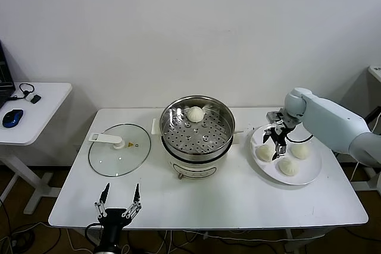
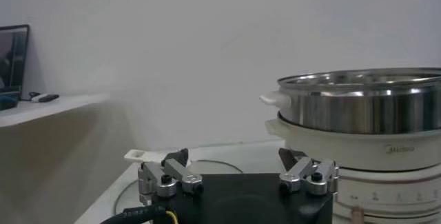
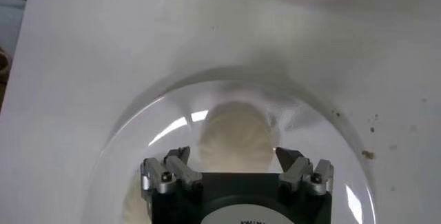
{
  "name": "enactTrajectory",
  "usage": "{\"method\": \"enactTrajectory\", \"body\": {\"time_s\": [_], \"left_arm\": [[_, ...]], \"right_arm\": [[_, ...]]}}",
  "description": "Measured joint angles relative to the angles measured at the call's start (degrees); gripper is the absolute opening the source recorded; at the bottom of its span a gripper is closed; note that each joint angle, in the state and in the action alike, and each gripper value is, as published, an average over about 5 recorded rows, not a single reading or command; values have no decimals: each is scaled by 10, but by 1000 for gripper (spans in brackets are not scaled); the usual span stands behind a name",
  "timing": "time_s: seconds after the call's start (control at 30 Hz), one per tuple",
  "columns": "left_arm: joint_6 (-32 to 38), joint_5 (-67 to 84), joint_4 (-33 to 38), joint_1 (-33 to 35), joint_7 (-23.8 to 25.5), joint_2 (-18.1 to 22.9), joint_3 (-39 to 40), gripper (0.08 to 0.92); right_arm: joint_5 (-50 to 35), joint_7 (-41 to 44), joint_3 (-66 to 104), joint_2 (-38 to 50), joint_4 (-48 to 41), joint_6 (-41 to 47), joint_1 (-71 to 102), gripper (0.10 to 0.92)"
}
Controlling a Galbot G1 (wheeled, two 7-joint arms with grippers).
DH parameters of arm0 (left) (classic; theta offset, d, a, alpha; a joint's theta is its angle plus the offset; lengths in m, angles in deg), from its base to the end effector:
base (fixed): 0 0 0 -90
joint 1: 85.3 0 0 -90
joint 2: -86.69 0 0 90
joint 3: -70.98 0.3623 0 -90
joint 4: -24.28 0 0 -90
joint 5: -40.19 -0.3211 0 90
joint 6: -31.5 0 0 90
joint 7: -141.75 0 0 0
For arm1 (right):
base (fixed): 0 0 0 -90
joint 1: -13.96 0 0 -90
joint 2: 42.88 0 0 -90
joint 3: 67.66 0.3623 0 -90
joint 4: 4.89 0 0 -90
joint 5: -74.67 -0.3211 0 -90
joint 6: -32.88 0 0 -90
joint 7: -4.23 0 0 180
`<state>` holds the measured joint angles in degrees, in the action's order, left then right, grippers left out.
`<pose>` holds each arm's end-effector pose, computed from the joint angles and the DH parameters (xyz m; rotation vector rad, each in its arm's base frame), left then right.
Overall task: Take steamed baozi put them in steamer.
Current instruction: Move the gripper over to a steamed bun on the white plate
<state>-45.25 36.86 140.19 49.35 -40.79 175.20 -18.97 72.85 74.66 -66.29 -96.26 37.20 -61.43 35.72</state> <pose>0.0495 0.0055 -0.3609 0.0156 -3.0456 -0.1170 0.5688 -0.1856 -0.2215 1.4045 -1.2001 1.2441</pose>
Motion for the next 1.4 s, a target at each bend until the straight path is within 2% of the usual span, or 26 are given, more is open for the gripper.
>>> {"method": "enactTrajectory", "body": {"time_s": [0.6,1.07,1.4], "left_arm": [[1,3,0,3,0,0,0,823],[1,3,-1,4,0,0,2,823],[2,3,-1,4,-1,0,1,823]], "right_arm": [[26,-9,26,-12,-12,-4,23,819],[31,-9,38,-8,-13,-5,27,689],[15,-8,41,1,1,-1,17,679]]}}
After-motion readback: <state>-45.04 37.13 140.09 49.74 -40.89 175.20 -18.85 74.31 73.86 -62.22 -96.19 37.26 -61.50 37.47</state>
